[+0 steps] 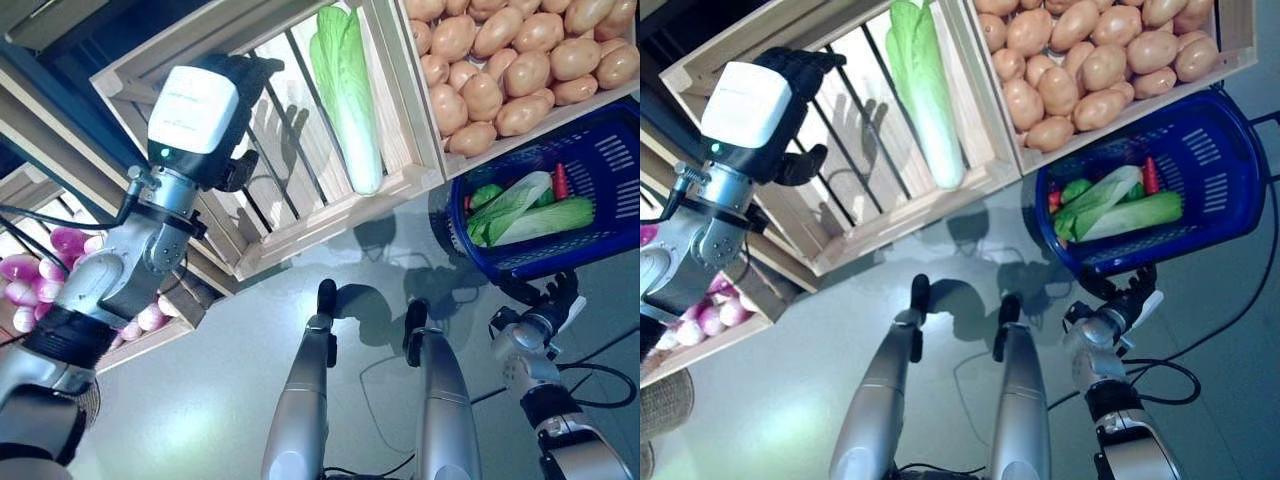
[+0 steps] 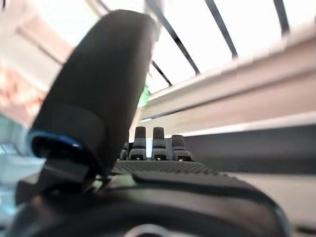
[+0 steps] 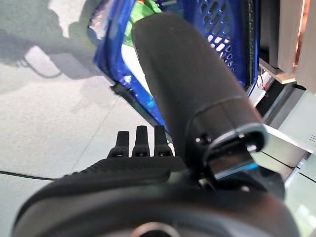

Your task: Put vegetables into the basket

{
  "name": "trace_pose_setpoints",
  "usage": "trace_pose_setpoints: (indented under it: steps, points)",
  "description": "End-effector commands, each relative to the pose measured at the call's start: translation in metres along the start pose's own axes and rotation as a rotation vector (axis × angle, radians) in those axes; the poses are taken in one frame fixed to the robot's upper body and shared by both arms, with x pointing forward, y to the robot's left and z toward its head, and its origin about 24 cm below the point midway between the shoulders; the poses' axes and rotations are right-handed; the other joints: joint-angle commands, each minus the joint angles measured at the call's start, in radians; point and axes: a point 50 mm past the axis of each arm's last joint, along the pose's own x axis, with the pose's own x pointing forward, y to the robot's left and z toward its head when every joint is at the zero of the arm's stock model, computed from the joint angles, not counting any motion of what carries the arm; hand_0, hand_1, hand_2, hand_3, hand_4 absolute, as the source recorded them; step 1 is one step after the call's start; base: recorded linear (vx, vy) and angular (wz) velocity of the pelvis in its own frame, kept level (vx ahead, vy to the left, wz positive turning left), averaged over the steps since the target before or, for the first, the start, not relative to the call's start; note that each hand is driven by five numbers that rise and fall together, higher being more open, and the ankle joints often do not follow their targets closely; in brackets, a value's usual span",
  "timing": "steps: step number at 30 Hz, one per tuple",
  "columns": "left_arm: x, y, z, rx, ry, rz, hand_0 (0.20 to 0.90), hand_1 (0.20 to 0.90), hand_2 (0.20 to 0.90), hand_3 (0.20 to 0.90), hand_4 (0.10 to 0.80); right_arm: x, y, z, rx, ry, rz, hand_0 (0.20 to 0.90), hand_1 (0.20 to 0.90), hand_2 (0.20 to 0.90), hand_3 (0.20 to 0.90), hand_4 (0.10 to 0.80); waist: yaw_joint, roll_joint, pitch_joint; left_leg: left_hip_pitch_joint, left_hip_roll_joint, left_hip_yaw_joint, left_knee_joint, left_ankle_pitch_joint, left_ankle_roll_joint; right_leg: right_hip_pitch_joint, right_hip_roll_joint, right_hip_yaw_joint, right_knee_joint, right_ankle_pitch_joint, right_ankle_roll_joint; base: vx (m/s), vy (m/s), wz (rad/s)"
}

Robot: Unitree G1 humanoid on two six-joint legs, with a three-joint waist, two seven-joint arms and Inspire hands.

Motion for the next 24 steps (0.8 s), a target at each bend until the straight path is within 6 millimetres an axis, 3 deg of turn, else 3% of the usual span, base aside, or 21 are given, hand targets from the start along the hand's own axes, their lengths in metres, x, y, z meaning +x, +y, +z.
trace_pose_setpoints:
  steps: [1, 5, 14, 24]
  points:
    - [0.037, 0.068, -0.01, 0.312, -0.013, 0.3, 0.9, 0.9, 0.9, 0.9, 0.8, 0.011, -0.007, 0.028, 0.097, -0.117, 0.03, 0.9, 0.9, 0.9, 0.9, 0.8, -0.029, 0.015, -0.002, 0.035, -0.044, 0.11, 0.049, -0.111, 0.085, 0.107, 0.047, -0.069, -0.174, 0.12, -0.065, -0.018, 0.046, -0.03]
    - [0.052, 0.071, -0.004, 0.531, -0.128, 0.312, 0.9, 0.9, 0.9, 0.9, 0.8, 0.01, -0.002, 0.029, 0.092, -0.126, 0.067, 0.9, 0.9, 0.9, 0.9, 0.8, -0.045, 0.012, -0.002, 0.03, -0.037, 0.12, 0.05, -0.11, 0.086, 0.095, 0.044, -0.07, -0.167, 0.121, -0.065, -0.018, 0.027, -0.02]
    - [0.065, 0.058, -0.002, 0.624, -0.233, 0.389, 0.9, 0.9, 0.9, 0.9, 0.8, 0.01, 0.013, 0.037, 0.081, -0.154, 0.124, 0.9, 0.9, 0.9, 0.9, 0.8, -0.071, 0.01, -0.002, 0.019, -0.023, 0.13, 0.043, -0.096, 0.079, 0.064, 0.048, -0.057, -0.153, 0.124, -0.068, -0.015, 0.024, -0.05]
    - [0.069, 0.034, -0.016, 0.728, -0.212, 0.174, 0.9, 0.9, 0.9, 0.9, 0.8, 0.012, 0.017, 0.048, 0.088, -0.185, 0.156, 0.9, 0.9, 0.9, 0.9, 0.8, -0.091, 0.009, -0.002, 0.001, -0.013, 0.137, 0.029, -0.08, 0.072, 0.04, 0.05, -0.051, -0.162, 0.13, -0.067, 0.0, 0.0, 0.0]
